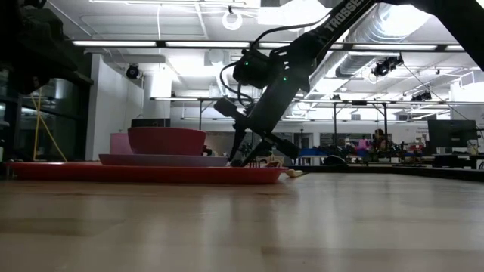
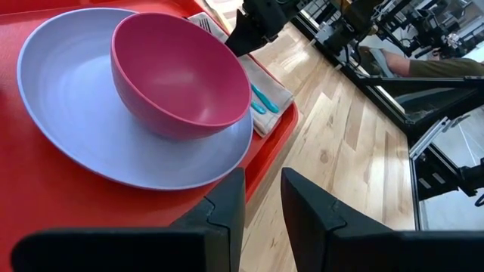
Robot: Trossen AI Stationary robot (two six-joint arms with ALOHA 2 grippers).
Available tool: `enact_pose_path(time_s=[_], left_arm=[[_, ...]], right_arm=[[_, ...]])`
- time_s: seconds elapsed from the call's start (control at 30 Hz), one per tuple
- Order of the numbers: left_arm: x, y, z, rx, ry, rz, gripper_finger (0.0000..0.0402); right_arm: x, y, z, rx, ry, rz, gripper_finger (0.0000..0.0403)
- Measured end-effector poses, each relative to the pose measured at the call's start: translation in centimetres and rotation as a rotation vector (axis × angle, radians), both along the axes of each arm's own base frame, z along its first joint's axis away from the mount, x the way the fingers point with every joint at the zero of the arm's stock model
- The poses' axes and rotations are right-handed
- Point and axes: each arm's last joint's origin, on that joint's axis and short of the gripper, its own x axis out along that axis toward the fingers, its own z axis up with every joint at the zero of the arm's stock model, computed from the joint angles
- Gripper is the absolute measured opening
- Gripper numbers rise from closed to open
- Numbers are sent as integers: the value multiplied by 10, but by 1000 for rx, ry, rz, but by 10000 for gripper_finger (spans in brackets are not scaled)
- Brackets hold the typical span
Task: Set up tray
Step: Put the green spoon on the brown napkin to the left of the green fork, then put the yellow knife on the brown napkin to the right of the green fork
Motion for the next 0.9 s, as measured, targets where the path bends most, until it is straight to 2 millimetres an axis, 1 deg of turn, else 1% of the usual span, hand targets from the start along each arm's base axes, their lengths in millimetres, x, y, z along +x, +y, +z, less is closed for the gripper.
enact_pose_path(time_s=[0.1, 0.2, 0.3, 0.67, 0.73, 0.9], left_arm=[[0, 0, 0, 0, -1, 0, 117], [0, 0, 0, -1, 0, -1, 117], [0, 0, 0, -3, 1, -5, 117], [0, 0, 0, -4, 2, -7, 117], [0, 0, 0, -4, 1, -8, 117], [0, 0, 0, -5, 0, -7, 117]], right_arm=[[1, 0, 1, -4, -16, 1, 107], [4, -3, 3, -3, -60, 7, 116], [5, -6, 5, 14, -98, 22, 118], [-3, -24, 8, 45, -112, 48, 119], [-5, -27, 13, 43, -119, 56, 119], [-16, -32, 37, -3, -132, 63, 119]])
